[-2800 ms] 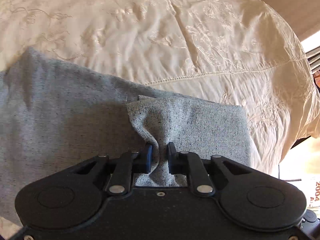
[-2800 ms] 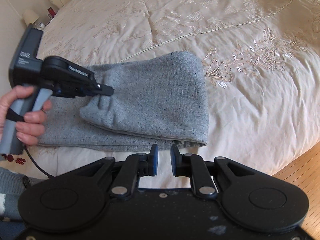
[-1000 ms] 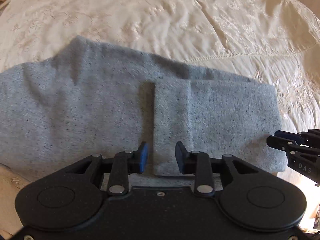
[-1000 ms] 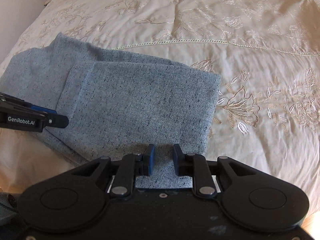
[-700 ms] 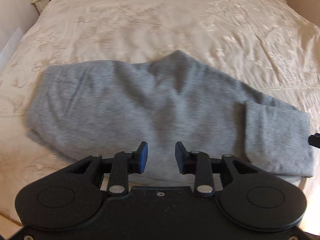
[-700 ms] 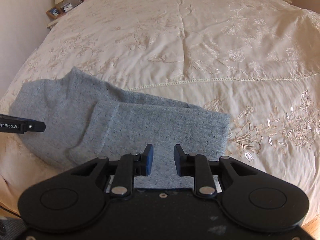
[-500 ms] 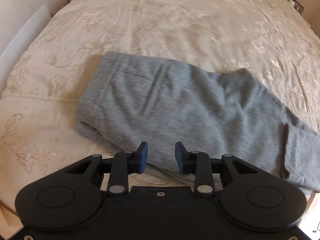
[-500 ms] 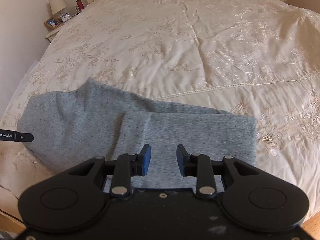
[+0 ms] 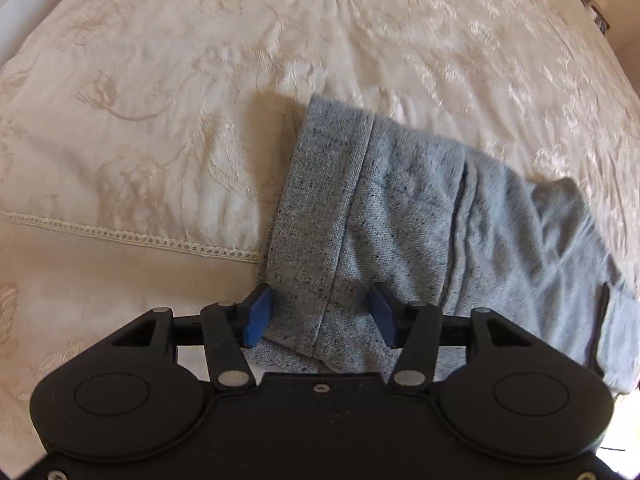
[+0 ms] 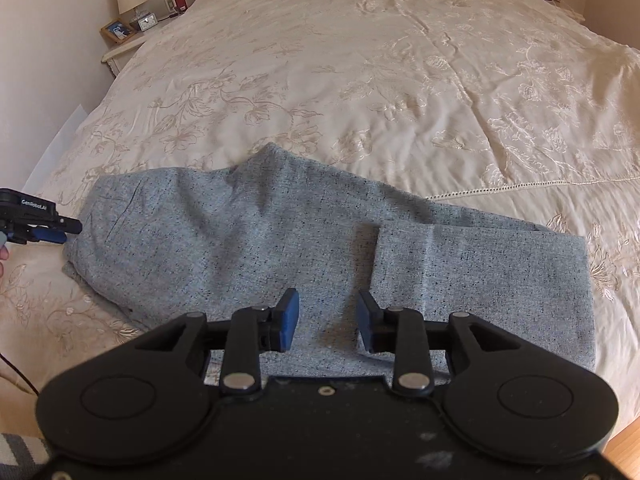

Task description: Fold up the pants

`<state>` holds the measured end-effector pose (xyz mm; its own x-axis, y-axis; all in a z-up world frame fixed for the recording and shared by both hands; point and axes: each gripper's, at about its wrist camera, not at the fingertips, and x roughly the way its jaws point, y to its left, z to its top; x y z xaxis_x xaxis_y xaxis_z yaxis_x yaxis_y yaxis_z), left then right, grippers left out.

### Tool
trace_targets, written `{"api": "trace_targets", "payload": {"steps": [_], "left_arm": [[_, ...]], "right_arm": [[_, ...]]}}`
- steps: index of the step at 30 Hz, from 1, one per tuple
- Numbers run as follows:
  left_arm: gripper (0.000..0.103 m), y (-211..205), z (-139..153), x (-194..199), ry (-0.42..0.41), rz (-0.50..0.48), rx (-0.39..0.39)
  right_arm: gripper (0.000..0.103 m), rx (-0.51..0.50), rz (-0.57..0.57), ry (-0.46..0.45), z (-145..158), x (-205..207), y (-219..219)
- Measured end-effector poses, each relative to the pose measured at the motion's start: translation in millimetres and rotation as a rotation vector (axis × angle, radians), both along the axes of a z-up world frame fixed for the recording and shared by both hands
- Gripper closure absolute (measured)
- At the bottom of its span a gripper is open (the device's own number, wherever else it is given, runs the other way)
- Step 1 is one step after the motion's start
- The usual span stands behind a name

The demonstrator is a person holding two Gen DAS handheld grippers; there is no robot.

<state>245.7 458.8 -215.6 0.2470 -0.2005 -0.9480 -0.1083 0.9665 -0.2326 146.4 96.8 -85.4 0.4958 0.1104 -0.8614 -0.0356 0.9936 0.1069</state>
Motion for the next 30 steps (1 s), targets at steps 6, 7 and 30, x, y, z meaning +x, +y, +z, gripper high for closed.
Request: {"api": "trace_targets", "payload": {"steps": [6,7,30], "left_arm": [[0.011,12.3,-20.7,-1.7,-0.041,0.015,-0.063],[0.01,12.0,-22.0,-2.5,-0.048,0.004,-0.073],[0.065,-51.1,89.0,-14.2,-0.244,-0.089,-0.095]], "right_arm": [[0.069,-0.04,-0.024,0.018,3.0,-7.7,10.2],[0.069,-0.046,-0.03,0.022,2.9,-9.2,10.7],[0.068,-0.006,-0.075,0.108,-11.8,-6.2,2.0]]}}
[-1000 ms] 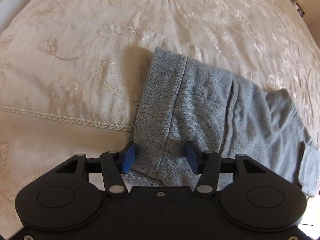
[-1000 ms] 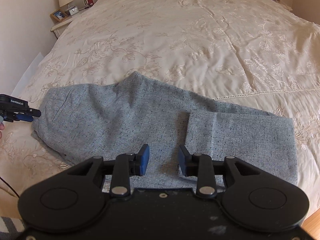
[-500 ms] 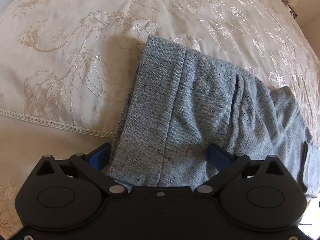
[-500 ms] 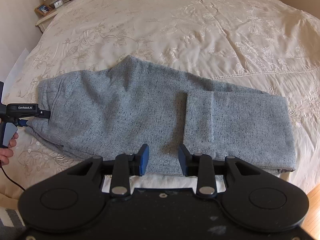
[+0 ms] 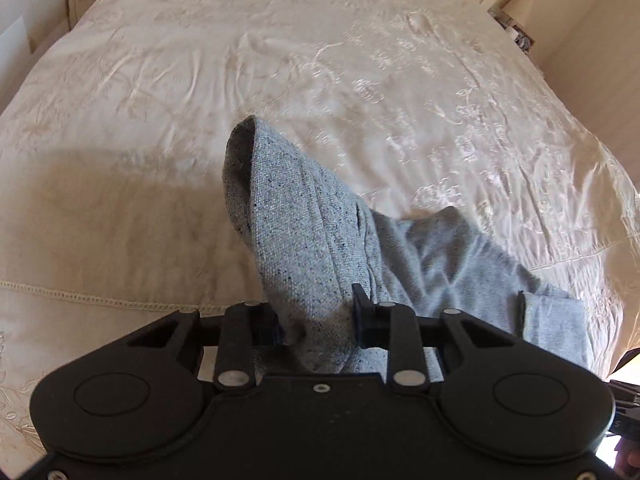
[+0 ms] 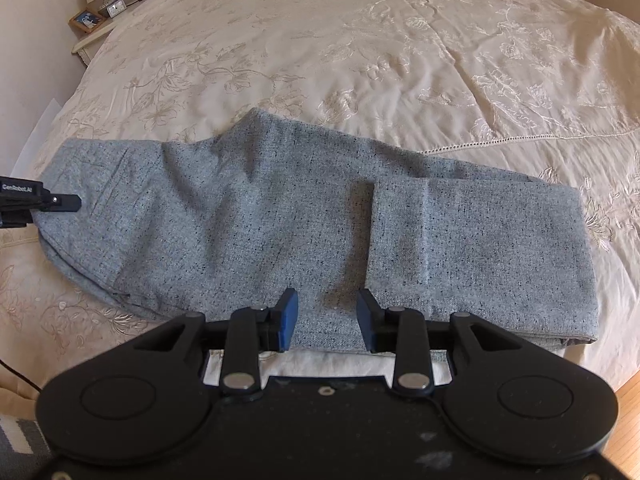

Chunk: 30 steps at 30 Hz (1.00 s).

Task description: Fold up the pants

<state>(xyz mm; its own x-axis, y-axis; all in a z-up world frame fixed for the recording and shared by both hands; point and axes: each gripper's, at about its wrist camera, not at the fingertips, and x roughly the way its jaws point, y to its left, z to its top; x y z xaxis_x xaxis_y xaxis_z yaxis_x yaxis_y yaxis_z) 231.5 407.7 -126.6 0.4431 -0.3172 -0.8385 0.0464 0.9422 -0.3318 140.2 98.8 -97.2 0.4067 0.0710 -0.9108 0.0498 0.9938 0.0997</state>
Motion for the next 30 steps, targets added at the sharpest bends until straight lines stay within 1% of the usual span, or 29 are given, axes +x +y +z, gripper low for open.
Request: {"api": "trace_targets", "payload": {"steps": [3,6,7,9,12,13,14,15,16,17,18,19,20,21,22,23,25,27,28,30], "left_arm": [[0.065,-15.0,15.0,-0.8,-0.03,-0.001,0.023],[0.065,-24.8,19.5,-0.4,-0.027,0.012,0.044],[0.065,-26.8,19.7,-2.1,-0.027,0.01,0.052],[0.065,-29.4,20.0,-3.1,-0.024,0.014,0.074],[0.065,-26.6,20.1,-2.6,-0.019,0.017,0.071],[0.065,-25.5,19.6,-2.6,-0.01,0.012,0.067],[0.065,-25.3,17.1,-1.1,0.007,0.0,0.067],[0.065,-26.1,14.8,-0.3,0.011,-0.005,0.08],[0.065,-27.6,14.1,-0.2,0.003,-0.017,0.101],[0.065,-27.7,14.7,0.0,-0.005,-0.031,0.11],[0.065,-26.2,14.9,1.1,-0.006,-0.036,0.102],[0.065,-24.0,15.9,1.8,-0.007,-0.038,0.088],[0.065,-22.5,17.0,2.1,-0.009,-0.04,0.081],[0.065,-21.3,17.7,2.3,-0.013,-0.043,0.078],[0.065,-20.4,18.6,2.4,-0.017,-0.05,0.075],[0.065,-19.6,19.3,2.1,-0.02,-0.055,0.07],[0.065,-19.9,20.8,0.9,-0.024,-0.061,0.071],[0.065,-21.2,22.5,-1.0,-0.03,-0.068,0.077],[0.065,-22.2,23.6,-2.7,-0.036,-0.071,0.078],[0.065,-24.2,24.6,-4.1,-0.042,-0.074,0.079]], "right_arm": [[0.068,0.027,0.007,0.018,-5.3,6.0,-9.2],[0.068,0.079,0.093,0.015,-13.5,22.4,-4.5],[0.068,0.078,0.137,0.014,-18.5,30.1,2.3],[0.066,0.085,0.181,0.007,-26.5,41.3,17.0],[0.066,0.157,0.222,-0.003,-43.9,53.1,49.8],[0.066,0.163,0.246,0.009,-52.8,54.9,65.1],[0.066,0.162,0.272,0.036,-62.7,54.8,77.0],[0.067,0.162,0.311,0.097,-77.7,51.7,93.2],[0.067,0.154,0.345,0.128,-87.3,46.1,105.2],[0.067,0.113,0.378,0.108,-89.3,37.1,114.5],[0.066,0.081,0.422,0.089,-87.2,29.3,121.7],[0.066,0.102,0.449,0.095,-83.3,25.1,123.1],[0.066,0.133,0.454,0.103,-79.4,23.7,121.4],[0.069,0.155,0.447,0.103,-73.3,23.1,118.4],[0.069,0.153,0.429,0.071,-65.0,24.1,114.1],[0.069,0.133,0.396,0.005,-54.2,27.9,107.7],[0.069,0.106,0.315,-0.079,-43.7,47.2,96.3],[0.068,0.083,0.238,-0.095,-47.1,76.5,87.3],[0.068,0.049,0.199,-0.081,-55.1,97.3,84.0],[0.067,0.017,0.146,-0.05,-74.8,126.8,76.7]]}}
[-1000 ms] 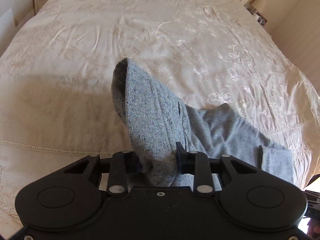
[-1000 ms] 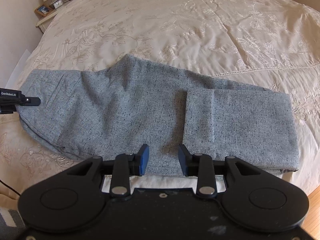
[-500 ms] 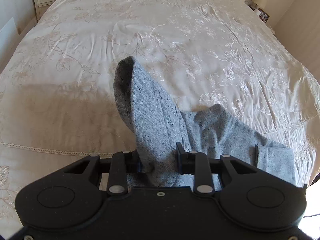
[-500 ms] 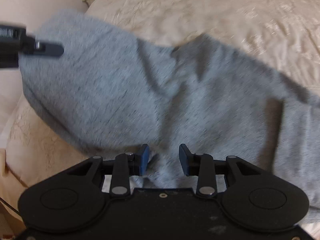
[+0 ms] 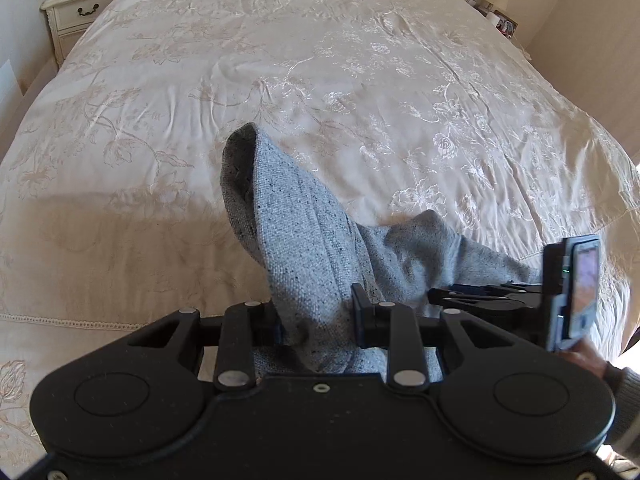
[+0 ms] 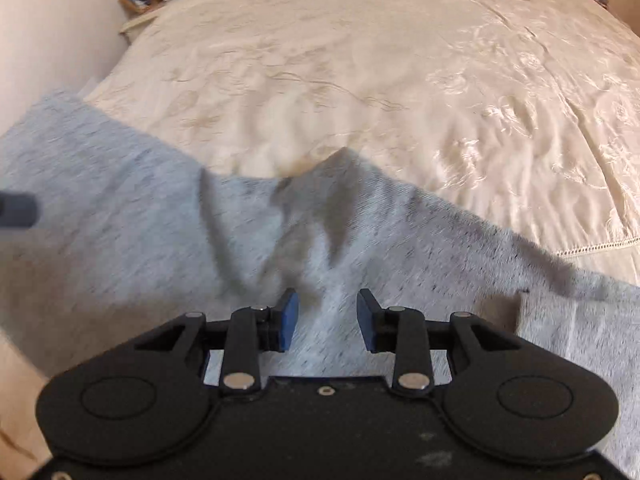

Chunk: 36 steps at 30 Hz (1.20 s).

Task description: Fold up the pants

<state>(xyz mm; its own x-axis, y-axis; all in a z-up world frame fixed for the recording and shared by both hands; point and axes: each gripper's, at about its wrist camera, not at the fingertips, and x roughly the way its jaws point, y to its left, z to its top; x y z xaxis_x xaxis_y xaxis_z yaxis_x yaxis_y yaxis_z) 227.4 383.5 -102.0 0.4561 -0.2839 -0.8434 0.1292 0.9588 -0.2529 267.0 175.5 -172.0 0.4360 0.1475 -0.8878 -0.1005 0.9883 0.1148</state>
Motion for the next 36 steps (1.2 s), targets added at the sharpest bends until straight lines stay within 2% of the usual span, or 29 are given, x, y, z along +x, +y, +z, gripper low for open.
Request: {"api": "trace_targets", "payload": {"steps": [3,6,10,14,16,17,18,19,20,21,23,26,29,32,36], "left_arm": [[0.065,-3.6,2.8,-1.0,-0.009,-0.004,-0.004],[0.065,-7.6,7.6,-1.9,-0.012,-0.008,-0.023],[0.065,-23.1,20.2,-6.8,-0.041,-0.028,-0.029],[0.065,-51.4,37.3,-15.0,-0.074,-0.05,-0.021],[0.066,-71.3,47.1,-19.9,-0.097,-0.072,-0.003],[0.068,-82.5,52.3,-22.7,-0.108,-0.082,0.0],[0.076,-94.5,58.4,-25.3,-0.122,-0.095,-0.001],[0.078,-108.6,65.2,-27.6,-0.135,-0.112,-0.009],[0.091,-122.3,71.8,-30.2,-0.152,-0.128,-0.017],[0.094,-140.8,78.6,-32.7,-0.169,-0.153,-0.032],[0.094,-180.4,85.3,-36.4,-0.172,-0.217,-0.073],[0.093,-241.8,74.4,-41.0,-0.142,-0.265,-0.119],[0.092,-276.2,50.8,-45.9,-0.07,-0.241,-0.131],[0.087,-283.5,28.4,-53.2,-0.012,-0.184,-0.068],[0.085,-261.2,0.8,-57.0,0.033,-0.038,0.105]], "right_arm": [[0.069,-0.048,-0.009,0.081,-36.1,28.1,-10.2],[0.069,-0.086,0.042,0.039,-27.3,20.6,-3.5],[0.069,-0.024,0.023,0.029,-0.5,-37.8,-6.0],[0.068,-0.041,0.089,0.102,-10.8,-98.2,0.4],[0.068,-0.04,0.13,0.083,-11.5,-121.7,-1.2],[0.069,-0.024,0.13,0.064,-6.7,-128.1,-5.7],[0.069,0.014,0.112,0.052,0.4,-131.6,-14.2],[0.069,0.059,0.083,0.034,8.5,-134.4,-25.9],[0.069,0.086,0.059,0.011,16.3,-135.0,-36.2],[0.068,0.099,0.038,-0.01,22.9,-135.0,-47.1],[0.068,0.11,-0.014,-0.037,34.0,-132.4,-78.9],[0.068,0.131,-0.093,-0.022,34.9,-128.9,-129.7],[0.066,0.152,-0.139,0.018,29.7,-122.0,-185.1],[0.066,0.155,-0.08,0.017,32.2,-118.0,-218.9],[0.066,0.182,-0.012,0.0,43.8,-107.3,-239.0]]}}
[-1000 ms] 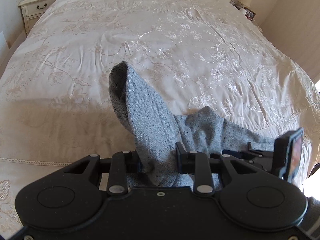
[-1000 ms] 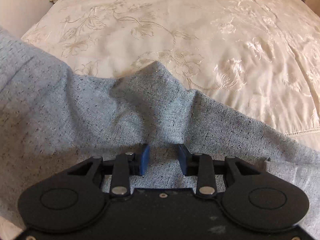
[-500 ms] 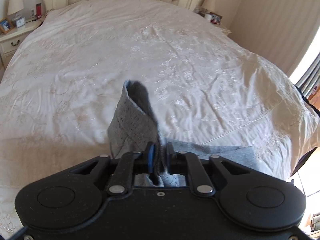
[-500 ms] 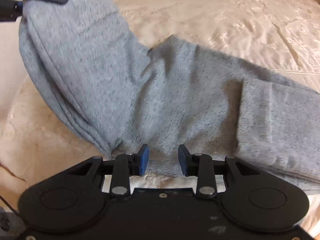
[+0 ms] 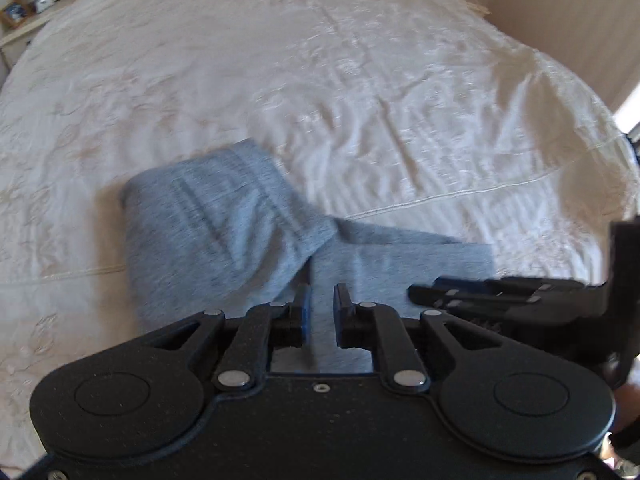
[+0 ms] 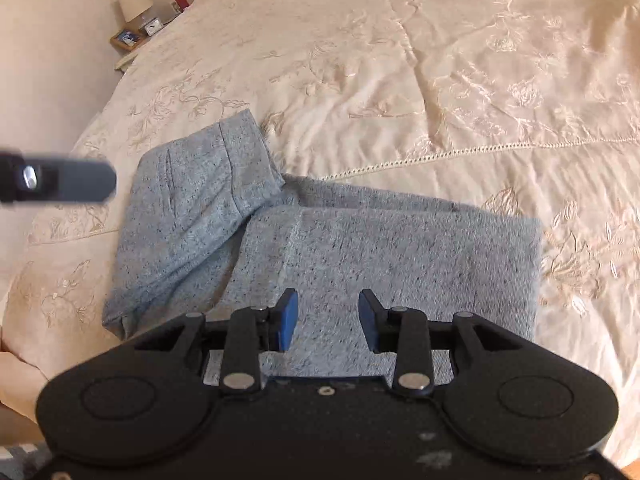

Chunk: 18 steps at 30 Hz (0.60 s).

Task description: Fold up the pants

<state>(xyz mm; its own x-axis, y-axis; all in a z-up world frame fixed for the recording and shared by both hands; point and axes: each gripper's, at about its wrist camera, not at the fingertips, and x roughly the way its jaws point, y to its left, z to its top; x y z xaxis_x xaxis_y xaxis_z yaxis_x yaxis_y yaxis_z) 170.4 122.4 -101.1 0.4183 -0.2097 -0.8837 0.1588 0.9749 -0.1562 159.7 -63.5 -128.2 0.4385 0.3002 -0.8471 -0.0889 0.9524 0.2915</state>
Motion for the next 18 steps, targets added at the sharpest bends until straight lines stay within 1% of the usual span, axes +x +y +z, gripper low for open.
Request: {"api": "trace_targets", "payload": {"steps": [2,4,6,9,11,12,13,16,18], "left_arm": [[0.085,17.5,-15.1,1.6,0.051,0.061,0.037],[0.085,35.4,-28.1,3.7,0.102,0.09,0.042],[0.085,49.3,-35.4,6.0,0.13,0.099,0.056],[0.085,71.1,-41.0,12.0,0.147,0.112,0.078],[0.085,84.6,-43.1,16.7,0.161,0.118,0.062],[0.085,90.1,-43.8,19.1,0.165,0.11,0.052],[0.085,95.3,-43.9,20.5,0.166,0.102,0.053],[0.085,107.7,-46.6,23.9,0.162,0.09,0.068],[0.085,113.1,-47.2,26.6,0.168,0.082,0.061]], "right_arm": [[0.066,0.06,0.019,0.004,0.6,19.5,-5.4],[0.065,0.088,0.038,0.012,0.0,36.9,0.0],[0.065,0.126,0.053,0.032,-4.8,63.2,5.7],[0.065,0.172,0.058,0.067,-15.5,100.0,25.3],[0.065,0.185,0.071,0.094,-24.2,122.1,36.8],[0.065,0.187,0.069,0.118,-29.8,131.2,41.0],[0.063,0.181,0.055,0.162,-39.0,142.5,44.6],[0.063,0.207,0.021,0.273,-62.8,157.7,47.4],[0.062,0.24,0.007,0.276,-72.3,166.7,48.5]]}}
